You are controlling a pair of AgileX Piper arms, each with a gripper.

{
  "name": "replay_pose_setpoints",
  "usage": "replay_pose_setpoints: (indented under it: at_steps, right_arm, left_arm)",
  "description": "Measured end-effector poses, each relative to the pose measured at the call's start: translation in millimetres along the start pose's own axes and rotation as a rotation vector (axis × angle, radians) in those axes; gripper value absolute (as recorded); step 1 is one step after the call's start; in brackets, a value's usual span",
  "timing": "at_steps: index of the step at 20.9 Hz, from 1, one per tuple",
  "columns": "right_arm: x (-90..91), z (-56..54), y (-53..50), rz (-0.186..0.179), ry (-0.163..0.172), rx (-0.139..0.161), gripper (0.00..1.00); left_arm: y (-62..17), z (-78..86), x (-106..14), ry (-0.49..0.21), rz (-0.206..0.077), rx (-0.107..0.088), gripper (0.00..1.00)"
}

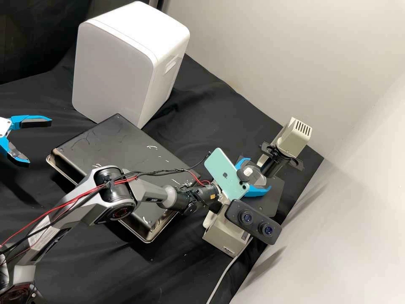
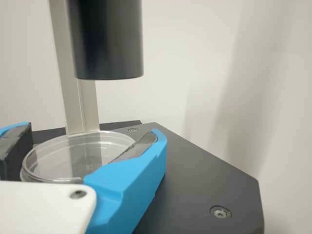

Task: Place the petri dish on the bench

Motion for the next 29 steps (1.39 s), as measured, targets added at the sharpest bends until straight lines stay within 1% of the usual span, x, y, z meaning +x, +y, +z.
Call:
replay_pose_setpoints:
  at_steps: [3,9,11,13,14,16,18,20,22,24,25,27,29]
  right_arm:
    - [-0.7,0.7,-0.7,0.002,0.004,0.010,0.00]
    - [-1.3,1.0,-1.2,0.006,0.010,0.012,0.00]
    - [-1.5,1.3,-1.5,0.006,0.011,0.019,0.00]
    - [-3.6,2.7,-3.2,0.011,0.021,0.027,0.00]
    - [-5.7,3.5,-4.0,0.009,0.019,0.027,0.00]
    - [-12.5,0.0,-4.4,0.004,0.020,0.027,0.00]
    - [-20.0,-2.0,-8.6,-0.009,0.020,0.028,0.00]
    - [-29.1,-6.6,-9.1,-0.014,0.025,0.028,0.00]
    - [-39.2,-9.5,-14.1,-0.033,0.021,0.028,0.00]
    - [-47.1,-13.0,-15.7,-0.037,0.028,0.028,0.00]
    - [-51.3,-13.9,-17.6,-0.045,0.026,0.031,0.00]
    - [-57.1,-18.4,-18.2,-0.050,0.031,0.034,0.00]
    - [-59.6,-19.5,-20.8,-0.058,0.030,0.034,0.00]
  left_arm:
    - [-0.2,-0.1,0.1,0.000,-0.001,-0.001,1.00]
    - [-0.2,-0.1,0.1,0.000,-0.001,-0.001,1.00]
    - [-0.2,-0.1,0.1,0.000,-0.001,-0.001,1.00]
    - [-0.2,-0.1,0.1,0.000,-0.001,-0.001,1.00]
    - [-0.2,-0.1,0.1,0.000,-0.001,-0.001,1.00]
    - [-0.2,-0.1,0.1,0.000,-0.001,-0.001,1.00]
    - [-0.2,-0.1,0.1,0.000,-0.001,-0.001,1.00]
    - [-0.4,-0.1,0.1,0.000,-0.002,-0.001,1.00]
    - [-1.7,-0.6,0.6,0.002,-0.009,-0.005,1.00]
    - [-2.0,-0.7,0.7,0.002,-0.011,-0.006,1.00]
    - [-2.2,-0.6,0.8,0.000,-0.013,-0.005,1.00]
    - [-2.2,-0.6,0.8,0.000,-0.013,-0.005,1.00]
    - [-2.2,-0.6,0.8,0.000,-0.013,-0.005,1.00]
